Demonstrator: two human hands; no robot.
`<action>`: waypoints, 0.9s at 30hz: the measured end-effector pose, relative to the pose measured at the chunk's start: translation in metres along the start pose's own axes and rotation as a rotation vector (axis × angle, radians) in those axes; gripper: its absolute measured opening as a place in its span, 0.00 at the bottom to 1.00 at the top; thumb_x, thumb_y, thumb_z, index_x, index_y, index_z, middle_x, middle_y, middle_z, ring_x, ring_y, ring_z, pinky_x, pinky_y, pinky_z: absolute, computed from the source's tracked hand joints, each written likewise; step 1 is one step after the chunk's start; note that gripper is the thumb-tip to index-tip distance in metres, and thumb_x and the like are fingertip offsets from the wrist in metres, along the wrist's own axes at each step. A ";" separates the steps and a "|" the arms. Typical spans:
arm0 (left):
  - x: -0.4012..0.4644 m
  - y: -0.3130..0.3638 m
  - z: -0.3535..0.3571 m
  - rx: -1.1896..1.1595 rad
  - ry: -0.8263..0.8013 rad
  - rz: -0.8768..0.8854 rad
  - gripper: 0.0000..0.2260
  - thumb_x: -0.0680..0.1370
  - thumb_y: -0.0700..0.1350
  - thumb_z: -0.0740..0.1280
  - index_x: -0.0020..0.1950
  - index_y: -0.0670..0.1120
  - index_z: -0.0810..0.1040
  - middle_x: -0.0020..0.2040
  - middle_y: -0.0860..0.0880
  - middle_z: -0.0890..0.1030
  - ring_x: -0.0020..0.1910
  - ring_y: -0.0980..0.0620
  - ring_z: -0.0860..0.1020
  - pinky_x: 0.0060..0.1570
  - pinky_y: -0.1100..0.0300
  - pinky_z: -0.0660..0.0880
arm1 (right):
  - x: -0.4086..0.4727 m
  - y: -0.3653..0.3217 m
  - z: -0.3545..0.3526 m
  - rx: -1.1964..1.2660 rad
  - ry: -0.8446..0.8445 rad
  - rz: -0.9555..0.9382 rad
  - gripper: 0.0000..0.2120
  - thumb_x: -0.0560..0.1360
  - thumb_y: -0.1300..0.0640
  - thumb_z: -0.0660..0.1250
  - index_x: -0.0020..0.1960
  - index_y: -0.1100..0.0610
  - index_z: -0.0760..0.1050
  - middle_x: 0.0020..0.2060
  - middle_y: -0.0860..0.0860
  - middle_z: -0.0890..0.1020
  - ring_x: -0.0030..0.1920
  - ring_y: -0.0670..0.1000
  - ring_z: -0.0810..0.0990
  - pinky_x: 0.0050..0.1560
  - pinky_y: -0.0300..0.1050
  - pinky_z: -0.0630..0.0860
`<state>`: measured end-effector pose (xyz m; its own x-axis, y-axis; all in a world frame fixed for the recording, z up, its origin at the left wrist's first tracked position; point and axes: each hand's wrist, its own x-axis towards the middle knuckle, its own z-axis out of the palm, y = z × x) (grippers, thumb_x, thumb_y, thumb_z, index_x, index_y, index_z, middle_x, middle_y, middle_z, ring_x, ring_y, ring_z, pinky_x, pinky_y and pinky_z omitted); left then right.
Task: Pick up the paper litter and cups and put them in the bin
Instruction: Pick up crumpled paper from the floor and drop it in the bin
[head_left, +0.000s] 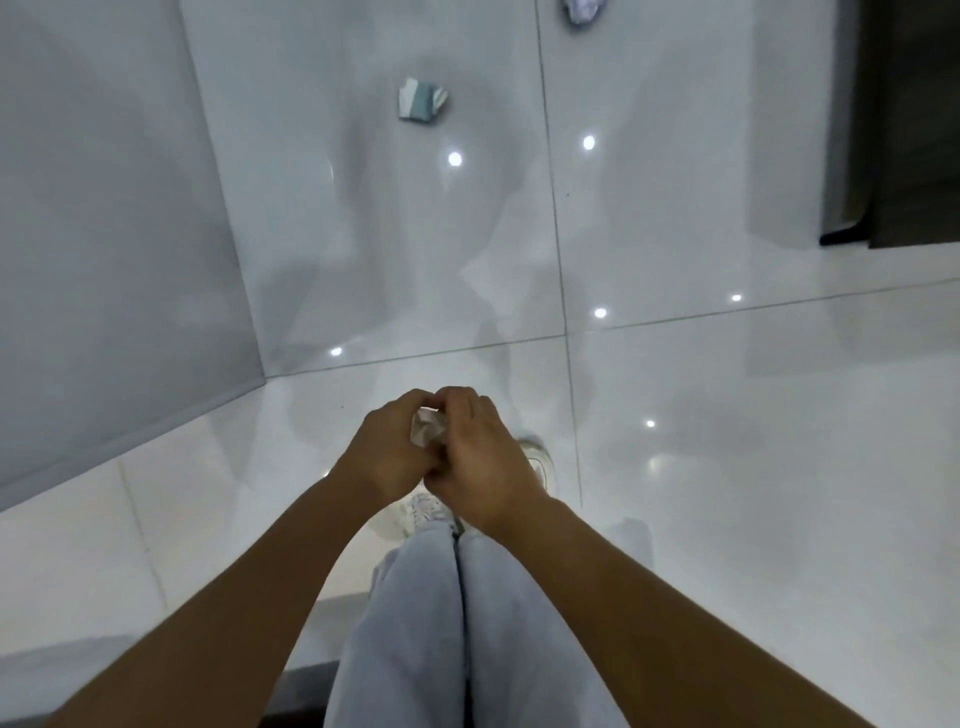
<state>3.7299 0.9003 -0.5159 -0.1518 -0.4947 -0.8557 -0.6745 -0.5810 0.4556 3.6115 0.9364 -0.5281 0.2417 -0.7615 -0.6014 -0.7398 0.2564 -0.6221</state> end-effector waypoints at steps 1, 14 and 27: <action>-0.011 0.007 -0.008 -0.009 0.032 0.006 0.14 0.72 0.35 0.68 0.55 0.49 0.75 0.46 0.53 0.78 0.44 0.55 0.76 0.38 0.72 0.68 | -0.005 -0.013 -0.010 -0.007 0.009 0.002 0.23 0.68 0.63 0.68 0.62 0.61 0.68 0.55 0.55 0.74 0.54 0.55 0.72 0.49 0.52 0.75; -0.093 0.096 -0.122 0.069 0.389 0.114 0.07 0.72 0.34 0.67 0.49 0.42 0.78 0.41 0.45 0.79 0.43 0.44 0.78 0.44 0.54 0.74 | -0.013 -0.127 -0.153 -0.178 0.073 0.043 0.33 0.72 0.56 0.71 0.72 0.53 0.60 0.64 0.53 0.69 0.61 0.56 0.70 0.57 0.52 0.74; 0.013 0.200 -0.234 0.222 0.412 0.090 0.09 0.73 0.35 0.66 0.52 0.44 0.78 0.47 0.45 0.79 0.47 0.44 0.77 0.46 0.54 0.74 | 0.142 -0.133 -0.266 -0.252 0.052 0.120 0.27 0.75 0.55 0.66 0.71 0.54 0.62 0.65 0.55 0.69 0.62 0.56 0.68 0.60 0.50 0.72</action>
<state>3.7621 0.6261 -0.3789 0.0523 -0.7777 -0.6264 -0.8165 -0.3945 0.4215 3.5777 0.6355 -0.3975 0.1150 -0.7656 -0.6329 -0.8954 0.1960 -0.3999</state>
